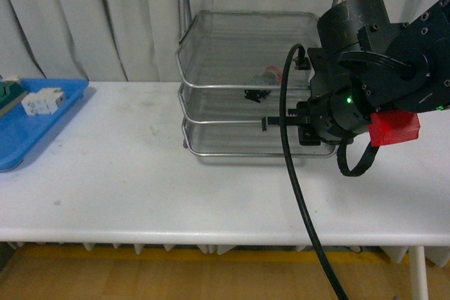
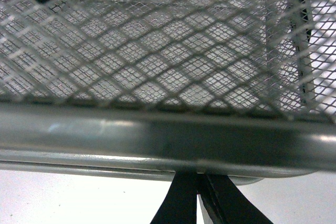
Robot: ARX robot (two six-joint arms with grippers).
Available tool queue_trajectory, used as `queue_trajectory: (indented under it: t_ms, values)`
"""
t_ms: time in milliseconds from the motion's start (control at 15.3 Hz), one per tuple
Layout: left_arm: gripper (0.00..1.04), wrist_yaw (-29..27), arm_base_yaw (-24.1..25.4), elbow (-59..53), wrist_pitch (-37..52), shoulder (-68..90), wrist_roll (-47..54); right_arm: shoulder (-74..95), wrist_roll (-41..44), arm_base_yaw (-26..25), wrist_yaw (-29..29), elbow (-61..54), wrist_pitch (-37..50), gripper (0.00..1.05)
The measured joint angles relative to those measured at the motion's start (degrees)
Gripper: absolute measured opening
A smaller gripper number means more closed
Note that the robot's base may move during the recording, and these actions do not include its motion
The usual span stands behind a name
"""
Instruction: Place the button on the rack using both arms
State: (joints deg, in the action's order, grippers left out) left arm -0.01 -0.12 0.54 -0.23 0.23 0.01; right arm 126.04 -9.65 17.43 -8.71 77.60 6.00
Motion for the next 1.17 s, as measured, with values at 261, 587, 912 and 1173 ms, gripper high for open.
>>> queue_trajectory:
  t_ms: [261, 587, 912, 1173]
  values:
    - [0.98, 0.0, 0.0, 0.0, 0.0, 0.0, 0.0, 0.4, 0.3, -0.3, -0.7, 0.8, -0.7, 0.02]
    - [0.98, 0.0, 0.0, 0.0, 0.0, 0.0, 0.0, -3.3, -1.4, -0.4, 1.8, -4.4, 1.2, 0.02]
    - [0.98, 0.0, 0.0, 0.0, 0.0, 0.0, 0.0, -20.8, -6.3, 0.6, 11.0, -25.8, 10.3, 0.02]
    - [0.98, 0.0, 0.0, 0.0, 0.0, 0.0, 0.0, -46.8, -11.6, -0.3, 15.0, -42.1, 12.6, 0.02]
